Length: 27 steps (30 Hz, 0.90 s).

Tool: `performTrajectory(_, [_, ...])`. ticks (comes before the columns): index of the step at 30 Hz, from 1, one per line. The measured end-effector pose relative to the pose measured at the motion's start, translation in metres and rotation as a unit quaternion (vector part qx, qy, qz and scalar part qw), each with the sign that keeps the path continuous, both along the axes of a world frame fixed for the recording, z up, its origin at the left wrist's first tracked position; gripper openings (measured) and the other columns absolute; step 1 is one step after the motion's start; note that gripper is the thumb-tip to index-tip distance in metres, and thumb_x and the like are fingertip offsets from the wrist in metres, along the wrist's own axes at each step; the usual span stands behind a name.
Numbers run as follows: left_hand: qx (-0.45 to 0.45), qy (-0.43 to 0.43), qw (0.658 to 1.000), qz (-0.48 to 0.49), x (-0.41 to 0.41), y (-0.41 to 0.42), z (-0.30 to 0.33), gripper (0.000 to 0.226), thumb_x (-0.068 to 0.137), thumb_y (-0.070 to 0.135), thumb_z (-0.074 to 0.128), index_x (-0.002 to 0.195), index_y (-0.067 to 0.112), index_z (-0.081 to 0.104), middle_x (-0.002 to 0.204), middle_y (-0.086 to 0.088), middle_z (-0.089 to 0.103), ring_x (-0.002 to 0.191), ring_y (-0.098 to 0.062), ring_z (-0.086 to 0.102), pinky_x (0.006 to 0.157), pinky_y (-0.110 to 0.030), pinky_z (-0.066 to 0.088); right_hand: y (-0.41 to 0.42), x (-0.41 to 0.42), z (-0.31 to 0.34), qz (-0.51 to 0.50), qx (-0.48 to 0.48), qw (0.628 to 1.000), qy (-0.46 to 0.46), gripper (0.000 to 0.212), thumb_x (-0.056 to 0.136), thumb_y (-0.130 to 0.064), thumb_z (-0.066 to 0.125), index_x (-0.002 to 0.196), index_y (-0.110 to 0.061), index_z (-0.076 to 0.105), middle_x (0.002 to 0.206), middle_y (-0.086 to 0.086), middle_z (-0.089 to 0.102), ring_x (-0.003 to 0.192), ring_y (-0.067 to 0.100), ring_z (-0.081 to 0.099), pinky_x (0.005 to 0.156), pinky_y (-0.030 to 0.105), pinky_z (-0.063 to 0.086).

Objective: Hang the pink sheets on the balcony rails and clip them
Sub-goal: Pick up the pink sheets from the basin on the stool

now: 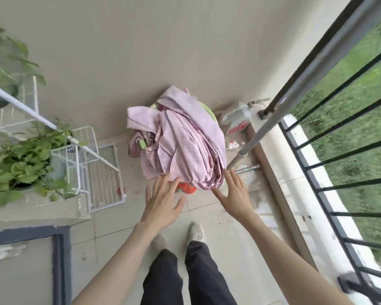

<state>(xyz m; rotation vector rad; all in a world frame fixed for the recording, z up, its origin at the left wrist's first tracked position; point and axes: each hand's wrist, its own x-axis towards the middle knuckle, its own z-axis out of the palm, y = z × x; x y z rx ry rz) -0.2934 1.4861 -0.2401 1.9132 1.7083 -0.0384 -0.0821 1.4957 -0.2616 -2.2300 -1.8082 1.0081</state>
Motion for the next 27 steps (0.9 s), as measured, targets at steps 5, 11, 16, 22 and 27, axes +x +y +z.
performTrajectory(5, [-0.061, -0.041, 0.997, 0.025, 0.001, 0.06, -0.065, 0.066, 0.091, 0.043, 0.044, 0.146, 0.022, 0.013, 0.156, -0.006, 0.005, 0.144, -0.025, 0.002, 0.115, -0.045, 0.008, 0.034, 0.006, -0.078, -0.068, -0.018, 0.996, 0.045, 0.069, 0.09, -0.049, 0.047, 0.146, -0.017, 0.022, 0.155, 0.005, 0.022, 0.143, 0.02, 0.016, 0.116, 0.036, 0.014])
performTrajectory(11, [-0.067, -0.175, 0.974, 0.126, 0.022, 0.113, -0.137, 0.088, 0.086, 0.037, 0.057, 0.147, 0.007, 0.001, 0.156, -0.012, 0.006, 0.144, -0.022, 0.005, 0.117, -0.042, 0.011, 0.056, 0.008, -0.162, -0.381, -0.062, 0.892, 0.237, 0.075, 0.091, -0.051, 0.042, 0.148, -0.015, 0.011, 0.157, 0.004, 0.015, 0.143, 0.019, 0.017, 0.115, 0.038, 0.018])
performTrajectory(16, [-0.146, -0.224, 0.937, 0.226, 0.041, 0.12, -0.173, 0.107, 0.073, 0.047, 0.068, 0.145, 0.002, 0.002, 0.155, -0.012, 0.014, 0.143, -0.024, 0.012, 0.117, -0.041, 0.013, 0.069, 0.0, -0.204, -0.525, -0.113, 0.757, 0.371, 0.102, 0.069, -0.081, 0.04, 0.148, -0.026, 0.009, 0.157, -0.01, 0.006, 0.143, 0.014, 0.013, 0.116, 0.047, 0.015])
performTrajectory(22, [-0.186, -0.244, 0.914, 0.266, 0.059, 0.124, -0.182, 0.076, 0.057, 0.049, 0.074, 0.118, 0.012, 0.047, 0.121, -0.008, 0.057, 0.114, -0.023, 0.054, 0.098, -0.045, 0.044, 0.08, -0.004, -0.199, -0.5, -0.136, 0.743, 0.422, 0.068, 0.077, -0.069, 0.049, 0.125, -0.021, 0.056, 0.119, -0.003, 0.063, 0.11, 0.018, 0.056, 0.097, 0.043, 0.042])
performTrajectory(27, [-0.099, -0.167, 0.964, 0.182, 0.071, 0.135, -0.175, 0.055, 0.067, 0.044, 0.072, 0.104, 0.006, 0.057, 0.117, -0.014, 0.051, 0.114, -0.033, 0.043, 0.101, -0.037, 0.033, 0.079, -0.003, -0.187, -0.479, -0.11, 0.753, 0.438, 0.056, 0.077, -0.058, 0.059, 0.112, -0.015, 0.066, 0.109, 0.004, 0.071, 0.101, 0.016, 0.066, 0.094, 0.036, 0.047])
